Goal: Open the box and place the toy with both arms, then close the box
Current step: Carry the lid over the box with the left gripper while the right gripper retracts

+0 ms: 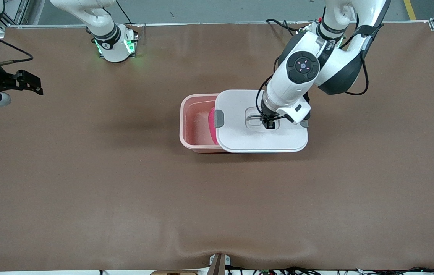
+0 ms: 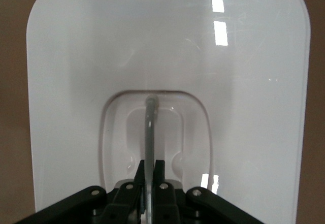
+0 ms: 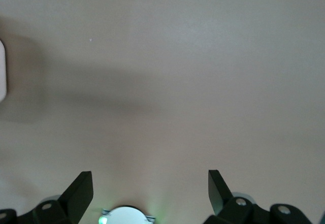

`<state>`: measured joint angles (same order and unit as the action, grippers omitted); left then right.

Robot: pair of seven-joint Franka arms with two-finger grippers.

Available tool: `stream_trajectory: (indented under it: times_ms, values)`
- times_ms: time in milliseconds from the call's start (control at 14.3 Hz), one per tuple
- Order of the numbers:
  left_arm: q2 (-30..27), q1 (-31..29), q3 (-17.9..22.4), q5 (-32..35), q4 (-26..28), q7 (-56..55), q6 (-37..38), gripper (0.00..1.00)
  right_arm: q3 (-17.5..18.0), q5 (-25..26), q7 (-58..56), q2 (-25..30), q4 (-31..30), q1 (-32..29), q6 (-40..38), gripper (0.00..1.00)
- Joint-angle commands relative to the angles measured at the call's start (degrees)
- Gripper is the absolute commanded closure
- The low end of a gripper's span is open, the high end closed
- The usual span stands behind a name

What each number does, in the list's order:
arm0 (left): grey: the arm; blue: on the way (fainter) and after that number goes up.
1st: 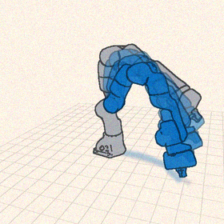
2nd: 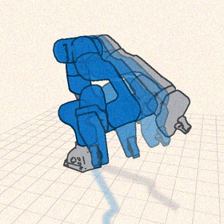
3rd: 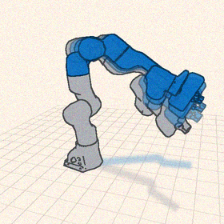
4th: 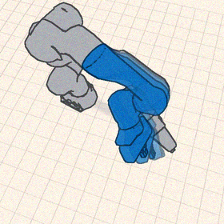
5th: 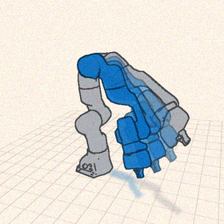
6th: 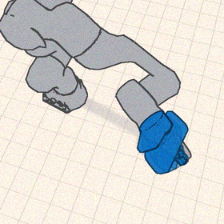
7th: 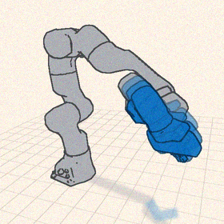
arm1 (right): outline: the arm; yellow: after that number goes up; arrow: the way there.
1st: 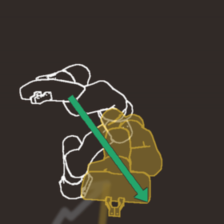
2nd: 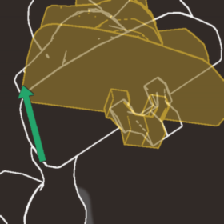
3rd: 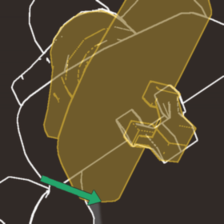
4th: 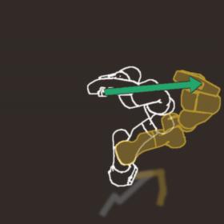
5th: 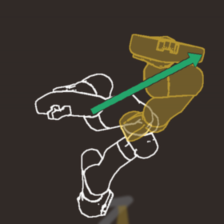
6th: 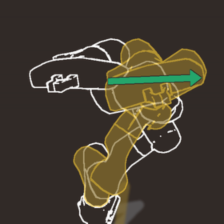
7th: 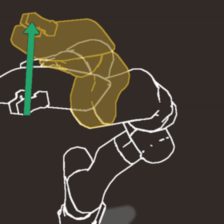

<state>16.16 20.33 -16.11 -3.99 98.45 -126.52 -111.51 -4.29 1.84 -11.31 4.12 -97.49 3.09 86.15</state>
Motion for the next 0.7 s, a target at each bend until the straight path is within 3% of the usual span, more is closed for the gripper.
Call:
stream_trajectory:
  times_ms: [0,280,629]
  values:
    - [2.8,1.5,0.1,0.2,-4.8,-3.3,1.7,1.00,-1.1,-4.6,1.8,3.6,-4.7,-3.7,2.5,0.00]
    - [6.9,4.6,0.3,1.3,-9.8,-8.4,1.7,1.00,-0.2,-5.4,14.3,3.9,-4.5,-2.7,1.4,0.00]
    - [11.1,8.1,0.3,3.7,-12.9,-13.9,1.7,1.00,-0.3,-5.4,16.3,4.2,-4.2,-1.9,2.7,0.00]
